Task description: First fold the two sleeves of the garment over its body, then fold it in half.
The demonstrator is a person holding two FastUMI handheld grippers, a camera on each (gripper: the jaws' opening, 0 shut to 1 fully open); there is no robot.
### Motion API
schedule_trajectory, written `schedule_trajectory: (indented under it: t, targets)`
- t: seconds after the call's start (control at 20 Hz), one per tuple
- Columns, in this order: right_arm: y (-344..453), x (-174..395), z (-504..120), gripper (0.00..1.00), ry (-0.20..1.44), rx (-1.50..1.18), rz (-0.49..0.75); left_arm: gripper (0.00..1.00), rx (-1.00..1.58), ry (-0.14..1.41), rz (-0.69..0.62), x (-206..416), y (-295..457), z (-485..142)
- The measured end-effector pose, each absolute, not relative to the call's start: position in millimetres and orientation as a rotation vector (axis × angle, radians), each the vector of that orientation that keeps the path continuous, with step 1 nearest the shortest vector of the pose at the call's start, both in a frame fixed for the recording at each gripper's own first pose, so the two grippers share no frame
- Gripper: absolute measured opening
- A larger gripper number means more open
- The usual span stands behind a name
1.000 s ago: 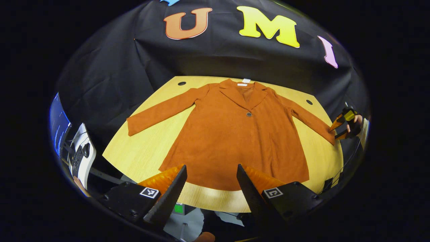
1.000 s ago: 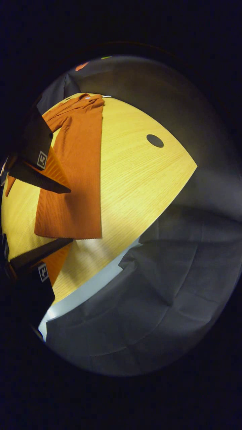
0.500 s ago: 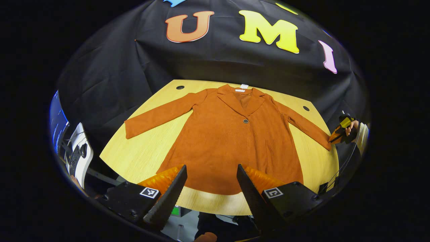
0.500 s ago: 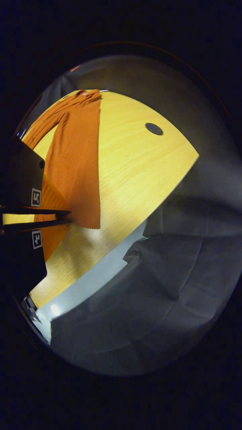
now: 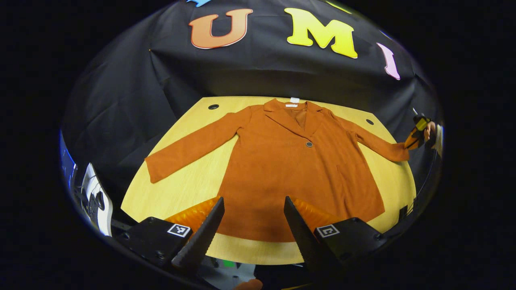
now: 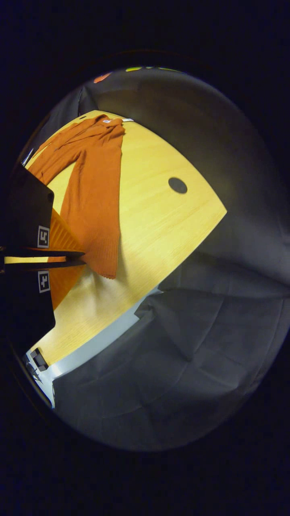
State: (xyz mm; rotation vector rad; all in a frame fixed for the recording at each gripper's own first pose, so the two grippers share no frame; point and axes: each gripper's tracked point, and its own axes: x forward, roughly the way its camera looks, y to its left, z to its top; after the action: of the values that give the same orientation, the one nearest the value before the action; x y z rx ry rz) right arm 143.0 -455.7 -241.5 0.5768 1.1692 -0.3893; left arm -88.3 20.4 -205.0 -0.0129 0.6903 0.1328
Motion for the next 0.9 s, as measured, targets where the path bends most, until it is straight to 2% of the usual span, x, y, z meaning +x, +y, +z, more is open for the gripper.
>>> schedule_trajectory:
  t: [0.2, 0.25, 0.3, 0.35, 0.55, 0.9]
  targets:
    - [-402.1, 167.8, -191.3, 0.06, 1.095, 0.527, -0.321, 0.97, 0.039, 0.684, 0.085, -77.6, 34.3, -211.1]
    - [-384.0, 174.3, -175.9, 0.05, 1.078, 0.54, -0.306, 0.97, 0.04, 0.685, 0.073, -75.7, 37.4, -212.5]
    - [-359.8, 182.5, -165.6, 0.0, 1.067, 0.56, -0.277, 0.97, 0.037, 0.69, 0.061, -75.3, 39.9, -215.7]
    - [-338.8, 188.4, -154.4, 0.02, 1.06, 0.557, -0.248, 0.97, 0.032, 0.694, 0.048, -73.7, 41.9, -217.8]
    - [-258.8, 212.2, -133.2, 0.02, 1.058, 0.452, -0.175, 0.97, 0.038, 0.686, 0.024, -65.7, 62.9, -220.6]
    - [-67.9, 265.4, -107.6, 0.02, 1.077, 0.311, 0.028, 0.97, -0.018, 0.664, 0.065, -66.5, 108.6, -218.7]
